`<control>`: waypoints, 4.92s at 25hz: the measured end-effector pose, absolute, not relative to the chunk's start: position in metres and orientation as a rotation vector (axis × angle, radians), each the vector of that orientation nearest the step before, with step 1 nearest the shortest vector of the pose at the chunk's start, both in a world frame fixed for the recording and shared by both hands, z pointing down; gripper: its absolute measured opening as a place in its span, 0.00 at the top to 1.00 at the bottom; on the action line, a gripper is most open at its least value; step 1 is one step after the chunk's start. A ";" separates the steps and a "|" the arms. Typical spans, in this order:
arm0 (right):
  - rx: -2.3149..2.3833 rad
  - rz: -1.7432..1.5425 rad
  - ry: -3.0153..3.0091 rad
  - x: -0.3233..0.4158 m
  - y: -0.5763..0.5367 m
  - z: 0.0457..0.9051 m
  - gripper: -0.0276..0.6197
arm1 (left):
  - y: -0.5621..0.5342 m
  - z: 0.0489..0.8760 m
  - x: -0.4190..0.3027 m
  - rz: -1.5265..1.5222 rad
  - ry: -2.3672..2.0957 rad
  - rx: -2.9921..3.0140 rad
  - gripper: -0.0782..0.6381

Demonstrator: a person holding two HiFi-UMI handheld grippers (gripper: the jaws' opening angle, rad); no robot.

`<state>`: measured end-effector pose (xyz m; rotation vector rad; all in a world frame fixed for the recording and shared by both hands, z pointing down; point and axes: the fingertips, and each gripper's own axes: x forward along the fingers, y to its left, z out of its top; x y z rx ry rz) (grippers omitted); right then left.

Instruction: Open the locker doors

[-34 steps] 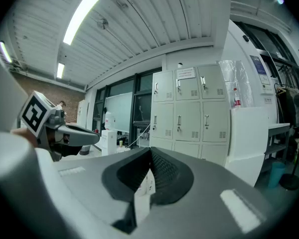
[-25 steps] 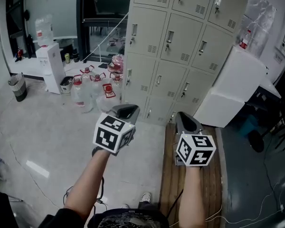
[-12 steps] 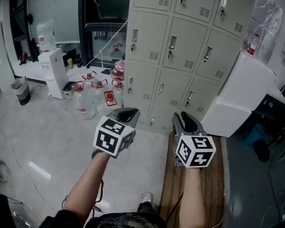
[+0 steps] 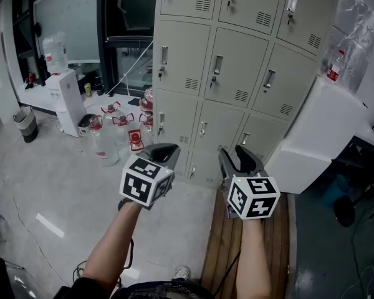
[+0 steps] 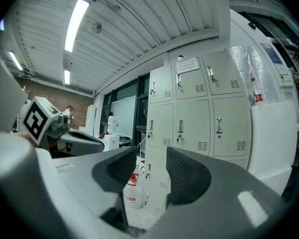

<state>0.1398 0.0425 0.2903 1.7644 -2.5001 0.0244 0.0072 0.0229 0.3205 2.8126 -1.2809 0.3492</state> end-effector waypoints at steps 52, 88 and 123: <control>1.668 0.056 -2.541 0.183 -0.176 0.313 0.55 | -0.201 0.344 0.048 0.356 -1.353 2.739 0.89; 1.831 0.063 -2.378 0.142 -0.362 0.302 0.55 | -0.407 0.341 0.015 0.280 -1.124 2.834 0.89; 1.641 -0.016 -2.589 0.149 -0.467 0.271 0.55 | -0.471 0.333 0.021 0.330 -1.387 2.744 0.89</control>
